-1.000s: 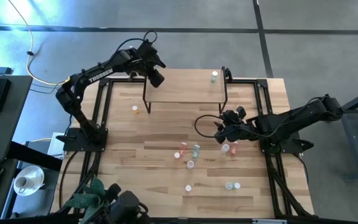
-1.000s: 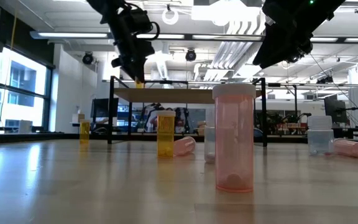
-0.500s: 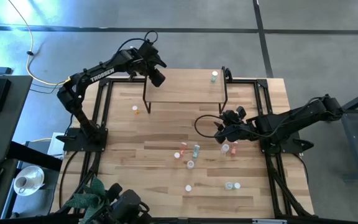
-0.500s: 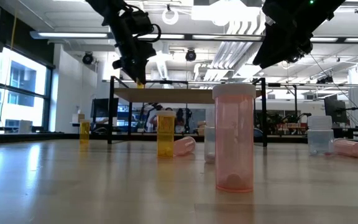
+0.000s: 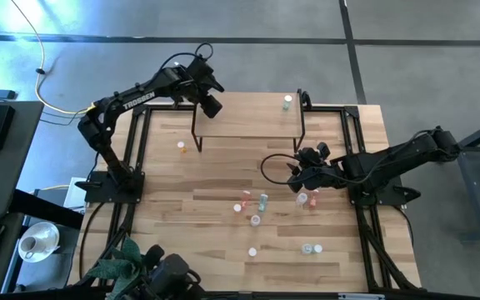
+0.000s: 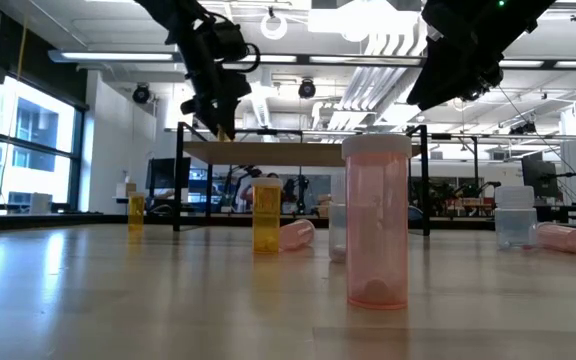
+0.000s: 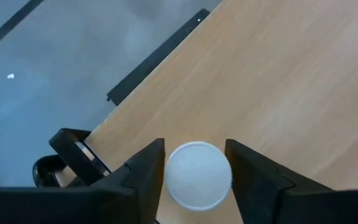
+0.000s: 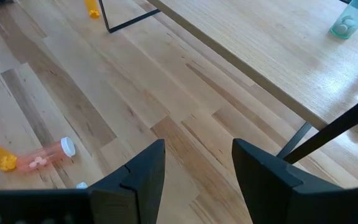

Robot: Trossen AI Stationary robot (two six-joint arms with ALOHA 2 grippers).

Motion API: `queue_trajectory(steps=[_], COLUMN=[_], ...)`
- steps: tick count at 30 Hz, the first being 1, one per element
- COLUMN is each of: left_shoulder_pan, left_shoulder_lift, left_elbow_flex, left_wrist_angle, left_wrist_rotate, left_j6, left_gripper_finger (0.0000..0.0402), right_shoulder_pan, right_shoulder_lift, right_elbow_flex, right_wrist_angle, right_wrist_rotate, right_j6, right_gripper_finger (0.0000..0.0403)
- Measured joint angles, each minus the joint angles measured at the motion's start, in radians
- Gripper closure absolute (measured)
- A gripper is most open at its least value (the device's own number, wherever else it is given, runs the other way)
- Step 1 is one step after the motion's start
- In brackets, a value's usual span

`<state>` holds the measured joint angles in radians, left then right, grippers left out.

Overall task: Pick and place medicine bottles onto shelf by color
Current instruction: Put the bottom orange pill bottle on the shelf, then put the left white pill bottle on the shelf

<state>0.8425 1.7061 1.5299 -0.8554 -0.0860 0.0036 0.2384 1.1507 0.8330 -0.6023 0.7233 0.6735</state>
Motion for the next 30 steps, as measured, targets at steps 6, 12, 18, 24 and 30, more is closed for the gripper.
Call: queue_trajectory(steps=[6,12,18,24,30], left_shoulder_pan=[0.0,0.0,-0.027,-0.093,-0.204], left_shoulder_lift=[0.0,-0.001,-0.022,-0.12,-0.235], left_elbow_flex=[0.021,0.122,0.218,0.224,0.141], left_wrist_angle=[0.023,-0.025,-0.114,-0.128,-0.093], left_wrist_rotate=[0.0,0.044,0.049,0.049,0.075], left_j6=[0.0,0.0,0.011,0.037,0.043], left_gripper_finger=[0.0201,0.0185,0.019,0.0195,0.0196], right_shoulder_pan=[0.0,0.0,0.0,0.0,0.0], right_shoulder_lift=[0.0,0.0,0.0,0.0,0.0], right_elbow_flex=[0.0,0.0,0.0,0.0,0.0], right_wrist_angle=[0.0,0.0,0.0,0.0,0.0], right_wrist_rotate=[0.0,0.0,-0.001,-0.008,-0.069], right_j6=[0.0,-0.004,-0.019,-0.027,-0.027], right_gripper_finger=[0.0225,0.0225,0.0225,0.0225,0.0225])
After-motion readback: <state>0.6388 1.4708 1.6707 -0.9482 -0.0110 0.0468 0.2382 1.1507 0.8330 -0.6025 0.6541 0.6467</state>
